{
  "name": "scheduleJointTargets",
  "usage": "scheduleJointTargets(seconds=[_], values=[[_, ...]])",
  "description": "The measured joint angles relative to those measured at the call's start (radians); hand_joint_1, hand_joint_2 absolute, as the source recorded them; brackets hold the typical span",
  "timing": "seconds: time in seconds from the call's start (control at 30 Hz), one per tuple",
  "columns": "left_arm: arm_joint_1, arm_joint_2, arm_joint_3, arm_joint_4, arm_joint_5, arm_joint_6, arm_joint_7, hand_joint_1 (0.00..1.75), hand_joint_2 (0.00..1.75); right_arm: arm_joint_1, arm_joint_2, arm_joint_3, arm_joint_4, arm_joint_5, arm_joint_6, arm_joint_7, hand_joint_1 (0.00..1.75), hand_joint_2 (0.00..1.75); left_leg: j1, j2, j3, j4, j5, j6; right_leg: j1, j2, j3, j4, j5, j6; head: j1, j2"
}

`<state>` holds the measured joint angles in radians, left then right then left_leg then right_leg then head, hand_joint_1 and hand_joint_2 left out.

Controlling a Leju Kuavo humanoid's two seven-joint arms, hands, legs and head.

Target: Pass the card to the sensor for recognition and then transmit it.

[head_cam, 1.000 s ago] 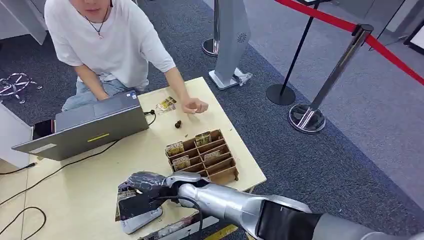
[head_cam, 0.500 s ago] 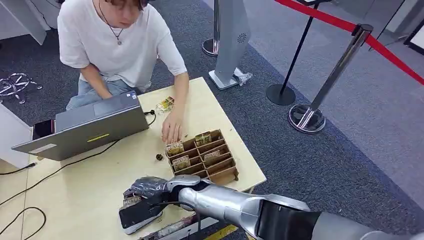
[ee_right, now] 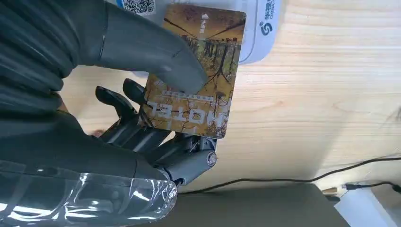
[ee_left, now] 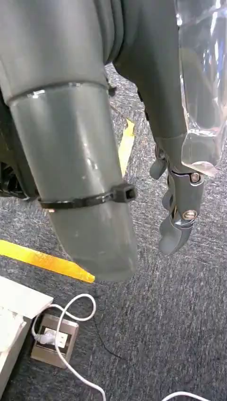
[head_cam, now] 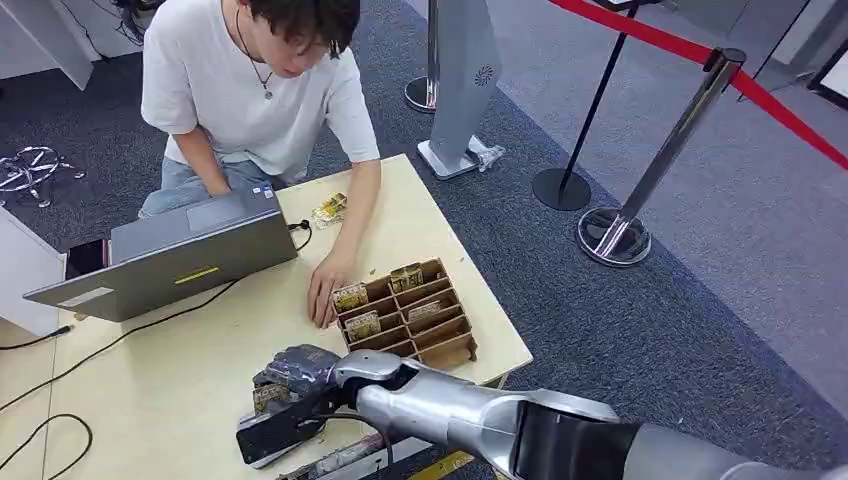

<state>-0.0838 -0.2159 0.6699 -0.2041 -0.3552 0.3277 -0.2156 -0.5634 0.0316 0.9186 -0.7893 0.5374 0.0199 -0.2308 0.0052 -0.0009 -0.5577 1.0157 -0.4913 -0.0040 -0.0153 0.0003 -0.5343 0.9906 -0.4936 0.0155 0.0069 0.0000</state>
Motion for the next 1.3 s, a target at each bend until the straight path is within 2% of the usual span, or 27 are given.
scheduleJointTargets(seconds=[0.83, 1.3], values=[[-0.004, 0.001, -0.006, 0.000, -0.004, 0.005, 0.002, 0.00, 0.00, -0.017, 0.014, 0.082, 0.035, 0.200, -0.073, 0.085, 1.75, 1.75, 0.000, 0.000, 0.001, 0.000, 0.000, 0.000, 0.000, 0.000, 0.000, 0.000, 0.000, 0.000, 0.000, 0.000], [-0.006, 0.003, -0.026, 0.000, -0.019, 0.000, 0.005, 0.00, 0.00, 0.001, 0.015, 0.097, 0.044, 0.223, -0.114, 0.113, 1.75, 1.75, 0.000, 0.000, 0.001, 0.000, 0.000, 0.000, 0.000, 0.000, 0.000, 0.000, 0.000, 0.000, 0.000, 0.000]])
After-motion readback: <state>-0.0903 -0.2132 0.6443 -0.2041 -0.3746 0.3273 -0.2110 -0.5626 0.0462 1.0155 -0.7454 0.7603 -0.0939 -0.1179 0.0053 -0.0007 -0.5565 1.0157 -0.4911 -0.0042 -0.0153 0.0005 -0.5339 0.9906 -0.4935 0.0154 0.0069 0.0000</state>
